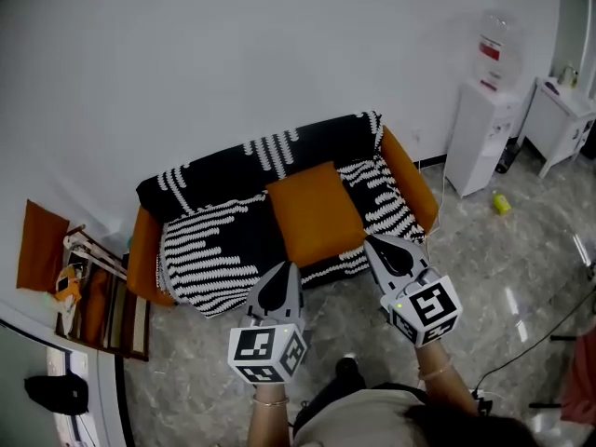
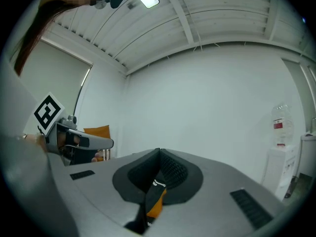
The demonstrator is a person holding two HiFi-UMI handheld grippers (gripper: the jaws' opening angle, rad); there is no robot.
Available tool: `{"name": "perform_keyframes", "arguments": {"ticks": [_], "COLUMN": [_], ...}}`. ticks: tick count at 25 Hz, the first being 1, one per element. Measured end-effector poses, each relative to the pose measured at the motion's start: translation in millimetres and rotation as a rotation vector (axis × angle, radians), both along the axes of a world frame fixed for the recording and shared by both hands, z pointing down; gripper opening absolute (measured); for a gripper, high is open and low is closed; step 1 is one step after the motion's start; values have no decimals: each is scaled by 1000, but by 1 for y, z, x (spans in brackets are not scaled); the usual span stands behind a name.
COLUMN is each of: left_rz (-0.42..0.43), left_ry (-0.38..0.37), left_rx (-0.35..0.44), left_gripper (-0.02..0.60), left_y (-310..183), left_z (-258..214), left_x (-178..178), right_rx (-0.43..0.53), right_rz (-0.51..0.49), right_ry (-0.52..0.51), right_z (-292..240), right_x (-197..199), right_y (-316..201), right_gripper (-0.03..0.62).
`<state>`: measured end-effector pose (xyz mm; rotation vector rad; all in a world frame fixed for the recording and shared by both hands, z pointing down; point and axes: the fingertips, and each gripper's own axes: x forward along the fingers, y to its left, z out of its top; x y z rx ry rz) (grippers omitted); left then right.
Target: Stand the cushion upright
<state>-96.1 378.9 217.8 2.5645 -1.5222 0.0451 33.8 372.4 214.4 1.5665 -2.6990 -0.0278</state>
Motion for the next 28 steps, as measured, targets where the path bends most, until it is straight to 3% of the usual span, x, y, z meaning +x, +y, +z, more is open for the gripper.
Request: {"name": "perform_keyframes", "arguments": {"ticks": [15, 25, 28], "left_rz": [101, 91, 86], "left_ry": [22, 31, 34], "left_rx": [-57, -89, -120], "left_gripper": [21, 24, 49], "left_y": [-58, -119, -139], "left_z": [35, 61, 74], "left_x": [-13, 0, 5], "right_rx": [-43, -73, -103], "right_rz": [54, 23, 6], "right_ry": [33, 53, 61], "right_z": [26, 51, 63], "right_x": [-5, 10, 18], "right_y": [-55, -116, -138], "right_gripper": [8, 8, 35]}}
